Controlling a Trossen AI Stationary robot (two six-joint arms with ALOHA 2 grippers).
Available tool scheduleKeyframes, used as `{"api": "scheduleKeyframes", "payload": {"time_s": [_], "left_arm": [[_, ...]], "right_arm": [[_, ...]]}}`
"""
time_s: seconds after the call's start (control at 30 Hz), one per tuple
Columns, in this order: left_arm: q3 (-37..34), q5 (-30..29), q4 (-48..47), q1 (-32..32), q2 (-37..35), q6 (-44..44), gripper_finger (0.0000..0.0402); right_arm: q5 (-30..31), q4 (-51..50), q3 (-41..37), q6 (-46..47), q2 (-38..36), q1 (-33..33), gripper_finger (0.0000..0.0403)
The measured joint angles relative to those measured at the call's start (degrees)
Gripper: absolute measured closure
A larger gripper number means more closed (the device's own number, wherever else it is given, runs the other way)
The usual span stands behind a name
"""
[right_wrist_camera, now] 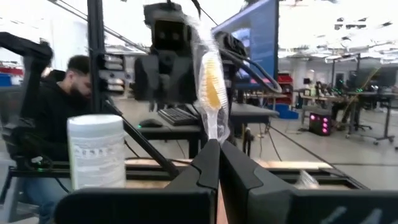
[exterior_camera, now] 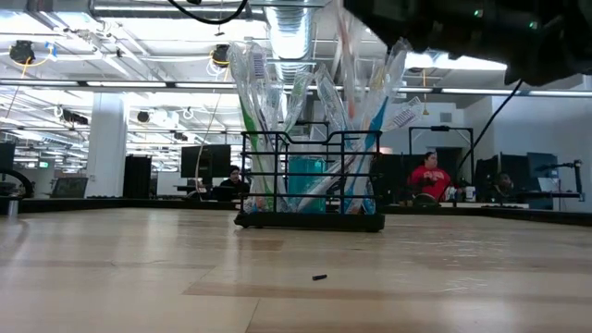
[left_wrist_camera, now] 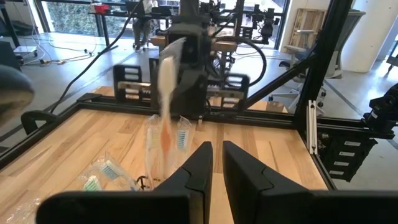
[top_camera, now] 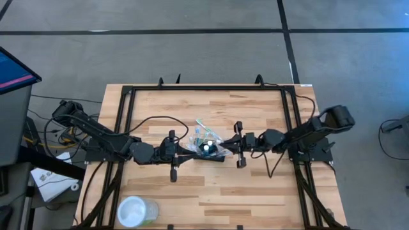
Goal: Pick & Place toothbrushing station
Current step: Put the orange toothbrush into the wire organizer
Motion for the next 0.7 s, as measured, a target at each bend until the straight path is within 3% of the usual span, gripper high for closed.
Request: {"api": "scheduleKeyframes", "payload": {"time_s": [0.7], "left_arm": [[0.0, 0.0, 0.0, 0.0, 0.0, 0.0, 0.0372]], "right_arm": [[0.1, -2.2, 0.0, 2.5, 2.5, -0.4, 0.0403]]}}
